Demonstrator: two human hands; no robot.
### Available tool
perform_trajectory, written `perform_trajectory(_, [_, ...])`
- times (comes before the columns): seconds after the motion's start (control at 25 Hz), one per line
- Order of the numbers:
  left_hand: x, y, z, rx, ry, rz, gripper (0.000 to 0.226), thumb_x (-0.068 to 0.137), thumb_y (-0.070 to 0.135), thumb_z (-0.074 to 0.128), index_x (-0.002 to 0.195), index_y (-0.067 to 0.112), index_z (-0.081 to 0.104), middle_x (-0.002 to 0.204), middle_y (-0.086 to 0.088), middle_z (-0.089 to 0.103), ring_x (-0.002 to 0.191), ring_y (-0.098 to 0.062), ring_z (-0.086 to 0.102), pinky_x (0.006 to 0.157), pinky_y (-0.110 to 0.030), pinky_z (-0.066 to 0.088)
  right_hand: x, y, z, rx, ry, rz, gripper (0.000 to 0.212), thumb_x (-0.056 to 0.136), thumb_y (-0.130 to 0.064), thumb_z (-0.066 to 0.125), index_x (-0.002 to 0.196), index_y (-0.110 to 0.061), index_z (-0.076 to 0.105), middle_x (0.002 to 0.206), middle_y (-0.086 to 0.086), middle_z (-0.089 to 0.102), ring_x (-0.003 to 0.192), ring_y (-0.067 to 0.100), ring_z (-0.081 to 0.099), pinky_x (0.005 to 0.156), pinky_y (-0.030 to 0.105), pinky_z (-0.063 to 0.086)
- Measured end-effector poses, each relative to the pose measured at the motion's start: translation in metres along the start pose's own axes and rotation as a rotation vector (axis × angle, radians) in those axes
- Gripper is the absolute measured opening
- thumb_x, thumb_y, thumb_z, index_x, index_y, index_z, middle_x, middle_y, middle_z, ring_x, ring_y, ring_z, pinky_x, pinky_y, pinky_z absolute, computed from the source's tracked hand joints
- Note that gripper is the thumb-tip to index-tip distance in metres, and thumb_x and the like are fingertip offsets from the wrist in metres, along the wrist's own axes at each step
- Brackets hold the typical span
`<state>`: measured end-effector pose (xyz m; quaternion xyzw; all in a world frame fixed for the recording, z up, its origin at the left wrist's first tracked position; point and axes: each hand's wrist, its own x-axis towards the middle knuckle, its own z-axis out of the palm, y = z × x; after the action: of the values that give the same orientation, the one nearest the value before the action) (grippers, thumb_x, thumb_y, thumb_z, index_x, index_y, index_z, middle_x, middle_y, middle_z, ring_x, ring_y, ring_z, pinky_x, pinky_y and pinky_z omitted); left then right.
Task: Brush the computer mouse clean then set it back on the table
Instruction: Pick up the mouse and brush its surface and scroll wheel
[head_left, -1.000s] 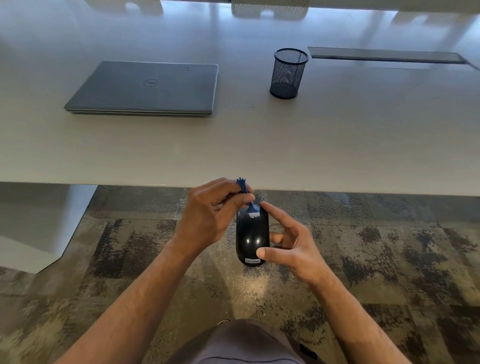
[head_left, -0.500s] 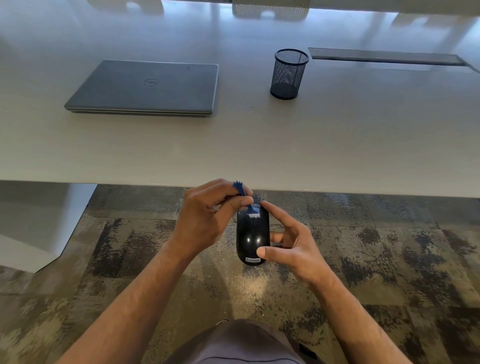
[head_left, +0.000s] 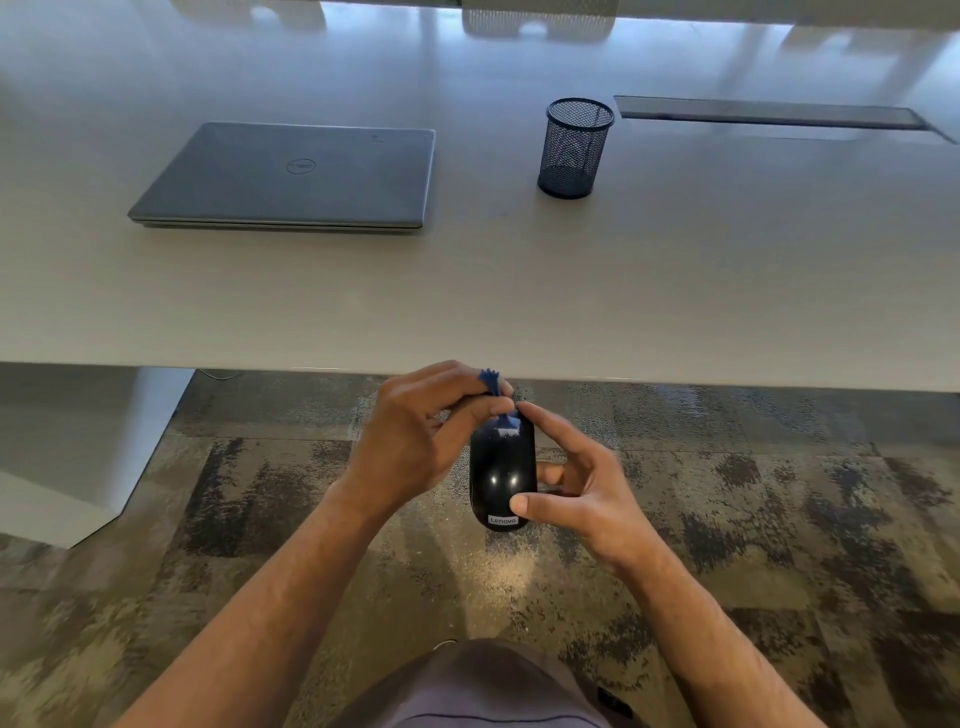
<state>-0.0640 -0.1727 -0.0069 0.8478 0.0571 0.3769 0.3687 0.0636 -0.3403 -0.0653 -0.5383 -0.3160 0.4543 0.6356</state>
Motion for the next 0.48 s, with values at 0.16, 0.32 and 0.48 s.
perform_trajectory(0.16, [0.0045,-0.0054,-0.0055,0.008,0.025,-0.066,0.013,0.088,0.014,0.068,0.098,0.009,0.073,0.089,0.009,0.069,0.083,-0.003,0.068,0.075,-0.015,0.054,-0.0026,0.0014,-0.0009,-0.007,-0.011,-0.013,0.087,0.067,-0.005,0.086,0.144,-0.028,0.052,0.155,0.012,0.046,0.107,0.042,0.072,0.089,0.062,0.058])
perform_trajectory(0.32, [0.0084,-0.0047,-0.0085,-0.024,0.053,-0.117,0.012,0.089,0.017,0.067,0.100,0.015,0.071,0.089,0.012,0.069,0.082,-0.003,0.070,0.074,-0.016,0.055,-0.0027,0.0027,-0.0019,0.008,-0.007,-0.011,0.088,0.067,-0.006,0.085,0.145,-0.026,0.050,0.155,0.012,0.046,0.108,0.042,0.072,0.089,0.060,0.058])
perform_trajectory(0.48, [0.0067,0.0000,-0.0064,-0.084,0.071,-0.129,0.013,0.089,0.023,0.071,0.101,0.019,0.070,0.091,0.012,0.070,0.081,-0.005,0.072,0.073,-0.023,0.059,-0.0018,0.0039,-0.0041,0.011,0.002,0.003,0.089,0.066,-0.007,0.086,0.146,-0.027,0.051,0.154,0.014,0.047,0.107,0.042,0.072,0.090,0.060,0.058])
